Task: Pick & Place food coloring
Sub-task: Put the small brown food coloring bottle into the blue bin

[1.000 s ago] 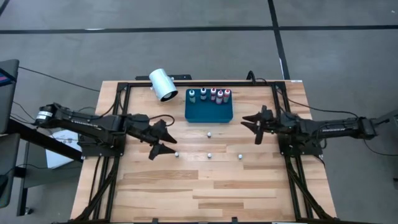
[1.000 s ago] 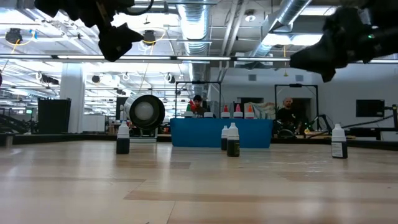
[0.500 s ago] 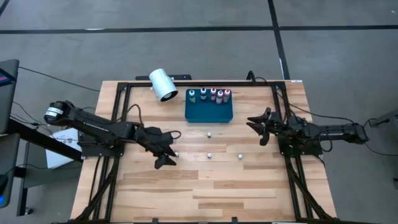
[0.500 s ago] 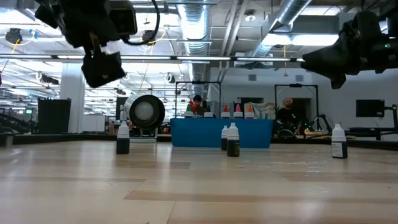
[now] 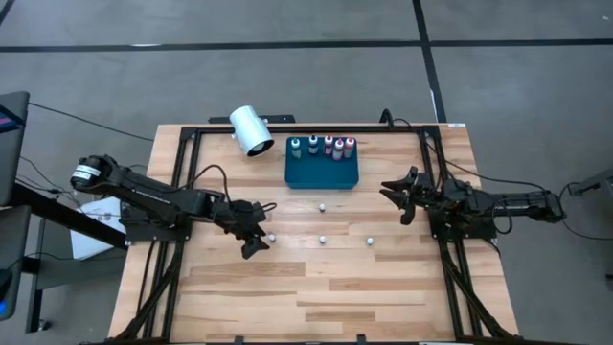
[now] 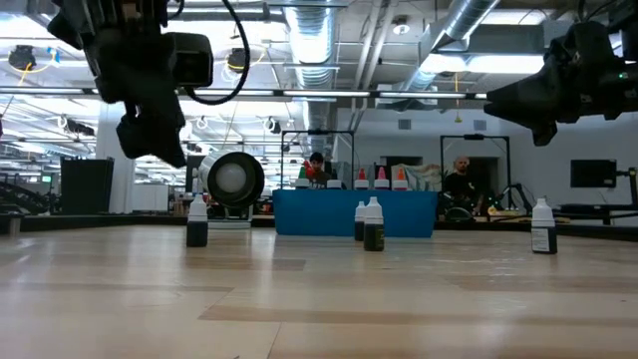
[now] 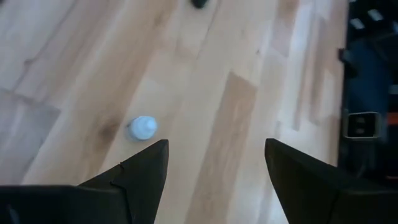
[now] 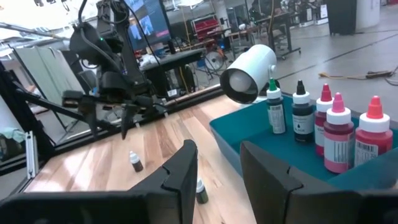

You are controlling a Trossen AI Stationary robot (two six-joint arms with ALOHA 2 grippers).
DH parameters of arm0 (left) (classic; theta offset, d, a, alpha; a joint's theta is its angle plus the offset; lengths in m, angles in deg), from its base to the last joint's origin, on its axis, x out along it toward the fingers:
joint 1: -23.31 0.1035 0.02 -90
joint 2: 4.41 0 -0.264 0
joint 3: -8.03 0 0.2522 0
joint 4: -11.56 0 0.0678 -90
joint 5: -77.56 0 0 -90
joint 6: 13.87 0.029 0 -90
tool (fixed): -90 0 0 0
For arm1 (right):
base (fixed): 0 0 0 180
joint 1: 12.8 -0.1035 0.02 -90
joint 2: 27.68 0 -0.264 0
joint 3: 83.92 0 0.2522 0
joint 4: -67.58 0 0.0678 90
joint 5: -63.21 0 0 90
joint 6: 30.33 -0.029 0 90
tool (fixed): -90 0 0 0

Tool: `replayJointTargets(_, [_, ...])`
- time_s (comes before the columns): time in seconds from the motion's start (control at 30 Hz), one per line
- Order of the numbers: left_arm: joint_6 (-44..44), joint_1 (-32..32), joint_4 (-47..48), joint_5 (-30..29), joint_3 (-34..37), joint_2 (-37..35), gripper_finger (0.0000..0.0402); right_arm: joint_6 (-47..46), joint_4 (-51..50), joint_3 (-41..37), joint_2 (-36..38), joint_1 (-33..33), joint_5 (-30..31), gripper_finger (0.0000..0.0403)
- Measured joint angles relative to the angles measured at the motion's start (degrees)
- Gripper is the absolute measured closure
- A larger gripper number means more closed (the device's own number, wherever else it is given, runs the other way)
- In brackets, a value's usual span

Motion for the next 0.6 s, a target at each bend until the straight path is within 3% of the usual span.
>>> replayJointTargets(0.2, [2.6, 0.0, 1.1, -1.3, 0.4, 0.0, 0.0144, 0.0, -0.3, 0.0, 0.0, 0.0, 0.0, 0.0292])
replayJointTargets(0.43, [-3.4, 0.0, 0.0, -6.6, 0.4, 0.0, 0.0144, -0.4, -1.2, 0.0, 0.0, 0.0, 0.0, 0.0292])
replayJointTargets(0.6, [-3.9, 0.0, 0.0, -6.9, 0.4, 0.0, 0.0144, -0.4, -1.2, 0.0, 0.0, 0.0, 0.0, 0.0292])
